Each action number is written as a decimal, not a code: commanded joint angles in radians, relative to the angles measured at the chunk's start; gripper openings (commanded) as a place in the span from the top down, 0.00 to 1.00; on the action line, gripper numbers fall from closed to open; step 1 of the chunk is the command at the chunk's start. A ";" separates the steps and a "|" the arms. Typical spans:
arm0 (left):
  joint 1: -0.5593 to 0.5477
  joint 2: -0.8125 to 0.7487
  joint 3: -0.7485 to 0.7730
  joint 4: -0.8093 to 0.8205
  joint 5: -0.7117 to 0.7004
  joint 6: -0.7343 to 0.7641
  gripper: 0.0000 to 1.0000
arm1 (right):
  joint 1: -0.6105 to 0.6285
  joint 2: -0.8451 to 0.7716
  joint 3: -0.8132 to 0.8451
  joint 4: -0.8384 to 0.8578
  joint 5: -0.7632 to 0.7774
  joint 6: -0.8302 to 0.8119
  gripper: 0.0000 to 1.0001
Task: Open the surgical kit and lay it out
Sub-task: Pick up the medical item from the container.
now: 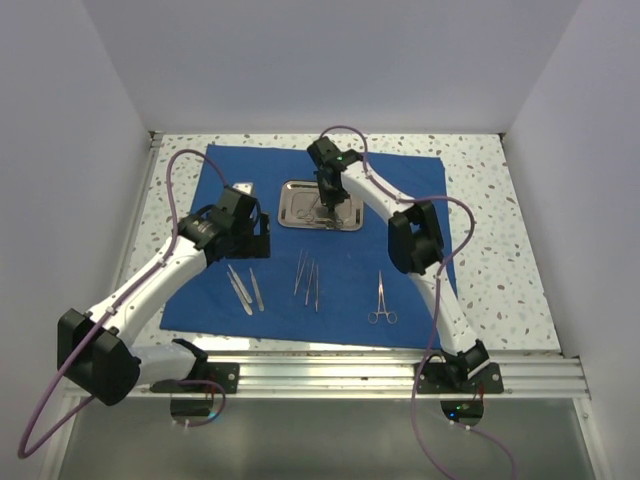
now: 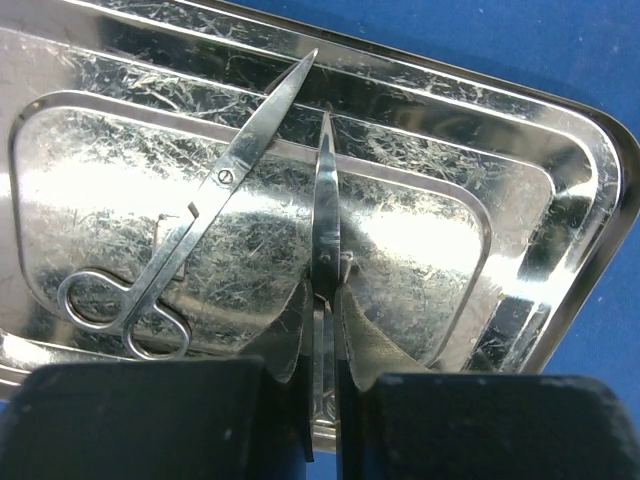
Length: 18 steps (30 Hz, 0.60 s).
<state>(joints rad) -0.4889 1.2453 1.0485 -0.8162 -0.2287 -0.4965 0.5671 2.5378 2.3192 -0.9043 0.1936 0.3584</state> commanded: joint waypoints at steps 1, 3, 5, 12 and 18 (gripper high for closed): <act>0.013 0.003 -0.001 0.022 -0.021 0.027 0.07 | 0.014 0.091 -0.063 -0.088 0.027 -0.015 1.00; 0.015 0.003 -0.002 0.022 -0.021 0.030 0.07 | 0.013 0.110 -0.038 -0.104 0.023 -0.016 1.00; 0.016 0.002 -0.001 0.023 -0.021 0.033 0.07 | 0.013 0.110 -0.020 -0.113 0.024 -0.018 1.00; 0.018 0.008 0.015 0.035 -0.009 0.041 0.06 | 0.011 0.026 0.135 -0.159 0.044 -0.042 1.00; 0.019 0.006 0.030 0.043 0.002 0.042 0.03 | -0.021 -0.100 0.143 -0.174 0.052 -0.047 1.00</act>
<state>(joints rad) -0.4778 1.2499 1.0489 -0.8127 -0.2340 -0.4755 0.5713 2.5546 2.4214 -1.0267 0.2237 0.3321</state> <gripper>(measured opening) 0.961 0.047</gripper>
